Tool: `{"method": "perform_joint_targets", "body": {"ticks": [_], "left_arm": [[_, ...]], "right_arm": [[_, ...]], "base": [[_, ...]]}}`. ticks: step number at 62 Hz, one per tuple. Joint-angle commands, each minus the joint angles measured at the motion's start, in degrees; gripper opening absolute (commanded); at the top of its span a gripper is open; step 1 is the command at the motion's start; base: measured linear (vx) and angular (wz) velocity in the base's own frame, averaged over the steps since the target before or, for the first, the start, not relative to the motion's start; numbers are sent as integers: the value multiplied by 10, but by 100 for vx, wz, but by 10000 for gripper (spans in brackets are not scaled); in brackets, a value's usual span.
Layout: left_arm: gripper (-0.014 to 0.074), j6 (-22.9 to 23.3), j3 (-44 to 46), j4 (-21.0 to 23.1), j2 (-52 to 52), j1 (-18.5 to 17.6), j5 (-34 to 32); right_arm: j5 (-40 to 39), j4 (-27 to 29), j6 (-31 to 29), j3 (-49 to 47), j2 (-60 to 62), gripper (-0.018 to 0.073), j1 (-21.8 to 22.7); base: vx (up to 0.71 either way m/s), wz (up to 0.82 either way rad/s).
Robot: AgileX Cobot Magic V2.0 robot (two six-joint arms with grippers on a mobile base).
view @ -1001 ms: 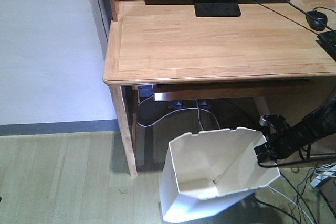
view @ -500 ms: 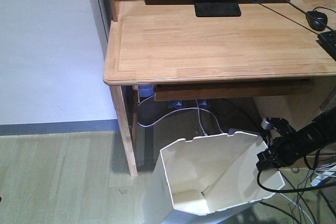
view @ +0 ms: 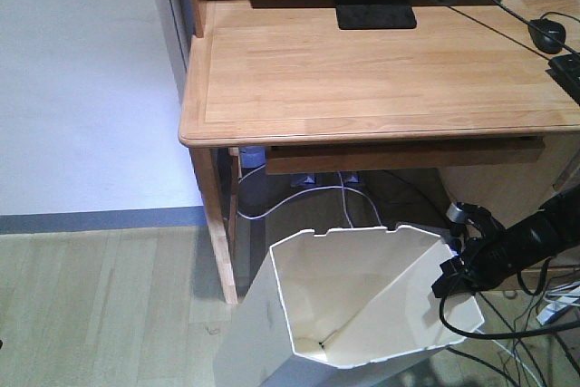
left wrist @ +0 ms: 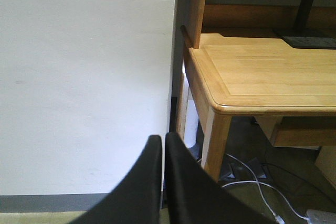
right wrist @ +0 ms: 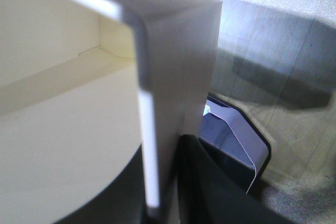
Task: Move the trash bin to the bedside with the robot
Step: 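Turn the base away from the desk holding the bin in the right gripper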
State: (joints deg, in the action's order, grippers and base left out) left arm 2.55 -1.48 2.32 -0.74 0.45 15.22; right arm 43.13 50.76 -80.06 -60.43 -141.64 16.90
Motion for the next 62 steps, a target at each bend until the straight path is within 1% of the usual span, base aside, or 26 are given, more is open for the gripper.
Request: {"method": "perform_joint_targets", "body": {"ticks": [1, 20, 34, 46, 62], "left_arm": [[-6, 3, -7, 2, -8, 0, -40], [-6, 3, -7, 2, -8, 0, -40], [-6, 3, -7, 2, -8, 0, -40], [-6, 3, -7, 2, -8, 0, -40], [-6, 3, -7, 2, -8, 0, -40]], "right_arm": [[132, 32, -2, -3, 42, -5, 2], [132, 32, -2, -3, 42, -5, 2], [132, 32, -2, -3, 42, -5, 2], [132, 32, -2, -3, 42, -5, 2], [132, 32, -2, -3, 42, -5, 2]], "base": [[0, 1], [-2, 6], [-5, 20], [-5, 38], [-6, 55]]}}
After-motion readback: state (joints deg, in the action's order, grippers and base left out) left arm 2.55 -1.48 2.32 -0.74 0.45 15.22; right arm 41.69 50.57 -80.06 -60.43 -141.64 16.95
